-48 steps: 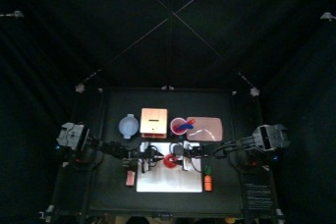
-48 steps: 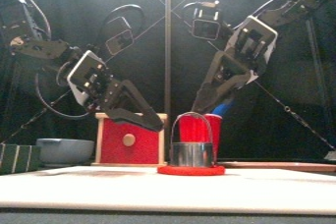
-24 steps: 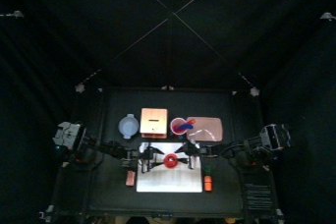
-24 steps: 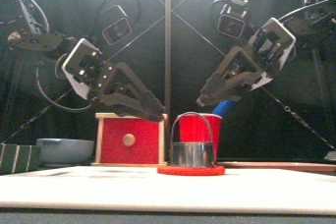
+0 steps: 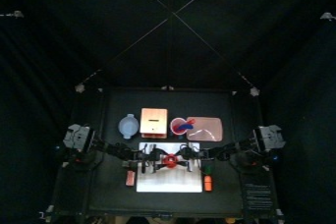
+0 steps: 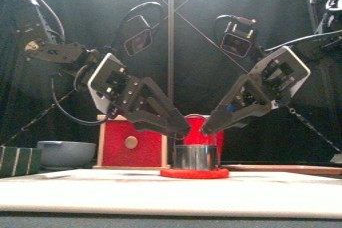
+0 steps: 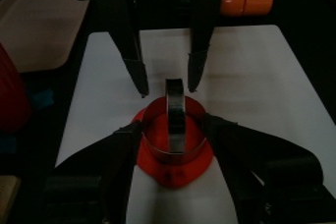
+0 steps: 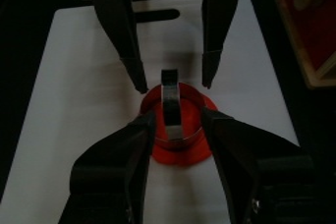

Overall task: Get the cutter from the drawer then cut the dough then place the extra dough in the bowl
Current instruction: Cut the dough

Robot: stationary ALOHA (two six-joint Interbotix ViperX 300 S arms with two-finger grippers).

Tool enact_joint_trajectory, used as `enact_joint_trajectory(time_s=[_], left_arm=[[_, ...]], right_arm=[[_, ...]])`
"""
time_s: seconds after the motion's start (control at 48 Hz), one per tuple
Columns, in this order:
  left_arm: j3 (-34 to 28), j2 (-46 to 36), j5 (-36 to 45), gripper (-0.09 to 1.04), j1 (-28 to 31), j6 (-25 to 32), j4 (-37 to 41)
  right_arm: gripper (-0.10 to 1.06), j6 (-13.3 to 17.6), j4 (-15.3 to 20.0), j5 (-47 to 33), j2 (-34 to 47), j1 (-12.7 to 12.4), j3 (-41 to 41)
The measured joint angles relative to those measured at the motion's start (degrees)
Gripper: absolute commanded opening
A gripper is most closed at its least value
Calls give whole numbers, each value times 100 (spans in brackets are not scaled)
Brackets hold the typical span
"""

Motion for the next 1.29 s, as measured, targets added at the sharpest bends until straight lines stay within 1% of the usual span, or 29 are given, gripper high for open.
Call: enact_joint_trajectory(time_s=[0.104,0.146,0.354,0.5,0.875,1.021,1.292], left_arm=[[26,0,9,82,-9,0,0],[35,0,18,80,-9,0,-9],[26,53,35,69,-44,9,0],[35,105,79,65,-44,26,70],[18,114,167,64,-53,26,105],[18,105,167,64,-44,35,105],[18,105,185,64,-44,35,105]], right_arm=[[78,0,-9,0,88,18,-9],[78,-35,-9,-9,123,26,-18],[78,-18,9,-35,193,35,-53],[78,-44,18,-35,193,35,-62],[77,-62,-79,-18,185,35,-70],[76,-114,-88,0,167,35,-70],[74,-62,-237,132,9,35,-79]])
